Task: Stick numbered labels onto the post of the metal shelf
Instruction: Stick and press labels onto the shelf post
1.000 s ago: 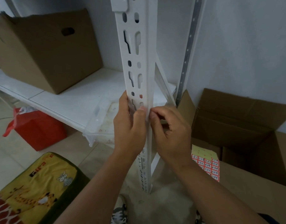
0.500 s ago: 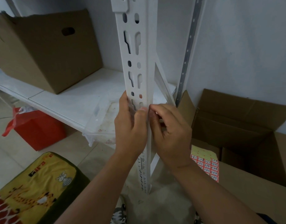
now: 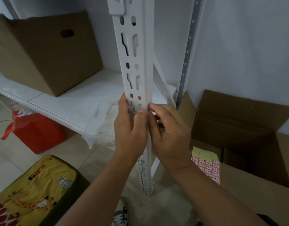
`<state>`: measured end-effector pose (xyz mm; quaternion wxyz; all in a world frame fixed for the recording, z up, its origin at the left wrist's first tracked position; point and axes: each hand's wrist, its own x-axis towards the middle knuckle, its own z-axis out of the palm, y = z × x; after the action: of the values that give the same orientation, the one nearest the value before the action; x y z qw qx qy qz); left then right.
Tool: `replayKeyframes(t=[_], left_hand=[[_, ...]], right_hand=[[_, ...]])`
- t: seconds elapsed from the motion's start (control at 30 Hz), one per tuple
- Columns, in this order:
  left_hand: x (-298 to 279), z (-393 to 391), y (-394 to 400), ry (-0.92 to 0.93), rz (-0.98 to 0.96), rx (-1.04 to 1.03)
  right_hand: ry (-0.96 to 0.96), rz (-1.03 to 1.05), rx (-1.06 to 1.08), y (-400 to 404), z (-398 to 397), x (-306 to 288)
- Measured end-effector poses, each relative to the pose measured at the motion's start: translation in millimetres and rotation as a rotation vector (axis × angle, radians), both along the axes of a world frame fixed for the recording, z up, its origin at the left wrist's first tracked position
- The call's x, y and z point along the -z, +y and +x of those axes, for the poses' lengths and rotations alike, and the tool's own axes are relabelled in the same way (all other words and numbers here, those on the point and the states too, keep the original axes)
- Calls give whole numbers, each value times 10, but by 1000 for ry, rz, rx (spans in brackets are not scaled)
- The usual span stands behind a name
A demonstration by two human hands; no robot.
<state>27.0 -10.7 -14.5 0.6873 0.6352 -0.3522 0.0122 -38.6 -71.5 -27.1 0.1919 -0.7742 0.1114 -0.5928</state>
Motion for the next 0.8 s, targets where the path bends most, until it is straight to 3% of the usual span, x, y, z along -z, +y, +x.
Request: replayKeyframes(t=[0.27, 0.43, 0.8], left_hand=[[-29, -33, 7, 11, 26, -43], [-147, -128, -86, -6, 77, -171], [-180, -39, -58, -141, 195, -231]], right_hand=[[35, -15, -53, -22, -4, 53], [21, 306, -107, -86, -43, -16], [162, 552, -58, -238, -84, 41]])
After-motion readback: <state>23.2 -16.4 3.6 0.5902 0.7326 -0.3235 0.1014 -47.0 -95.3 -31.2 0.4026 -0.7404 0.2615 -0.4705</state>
